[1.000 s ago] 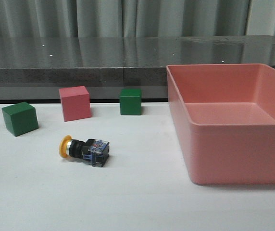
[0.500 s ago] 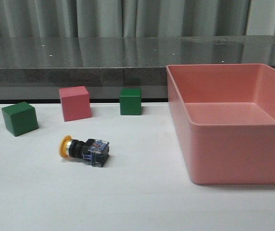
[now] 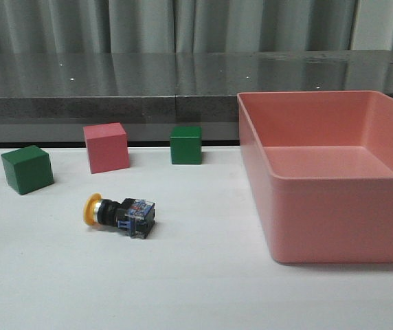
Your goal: Place and stand button with both arms
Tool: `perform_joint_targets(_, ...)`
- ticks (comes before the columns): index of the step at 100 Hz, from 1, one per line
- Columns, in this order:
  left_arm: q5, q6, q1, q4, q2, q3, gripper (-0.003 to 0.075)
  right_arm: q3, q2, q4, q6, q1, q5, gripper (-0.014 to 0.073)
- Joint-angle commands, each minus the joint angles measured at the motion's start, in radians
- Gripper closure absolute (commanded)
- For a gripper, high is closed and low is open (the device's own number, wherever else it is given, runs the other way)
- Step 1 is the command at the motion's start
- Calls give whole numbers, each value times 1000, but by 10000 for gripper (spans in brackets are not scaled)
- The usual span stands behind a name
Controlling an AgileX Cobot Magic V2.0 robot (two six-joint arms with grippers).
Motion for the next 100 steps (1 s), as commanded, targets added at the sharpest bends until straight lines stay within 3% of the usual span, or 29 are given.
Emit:
perform_joint_targets(1, -57, -28, -2, -82, -15, -31, 740, -27, 10, -4, -2, 2, -74, 655)
perform_joint_targets(18, 168, -24, -4, -42, 139, -256, 740, -27, 10, -4, -2, 2, -74, 655)
perform_joint_targets(35, 395, 15, -4, -14, 455, -528, 740, -27, 10, -4, -2, 2, -74, 655)
perform_joint_targets(50, 536, 250, -4, -34, 711, -719, 739, -27, 10, -4, -2, 2, -74, 655)
perform_joint_targets(64, 570, 516, -4, -189, 873, -822, 715, -27, 10, -4, -2, 2, -74, 655)
perform_joint_targets(74, 625, 687, -4, -316, 971, -884, 580, -27, 10, -4, -2, 2, -74, 655)
perform_joint_targets(80, 657, 790, -4, -379, 1019, -915, 417, -27, 10, -4, -2, 2, -74, 655)
perform_joint_targets(89, 636, 830, -4, -448, 1070, -935, 206, -27, 10, -4, -2, 2, -74, 655)
perform_joint_targets(94, 590, 831, -4, -480, 1090, -935, 146, -27, 10, -4, -2, 2, -74, 655)
perform_joint_targets(100, 565, 831, -4, -510, 1113, -935, 130, -27, 10, -4, -2, 2, -74, 655)
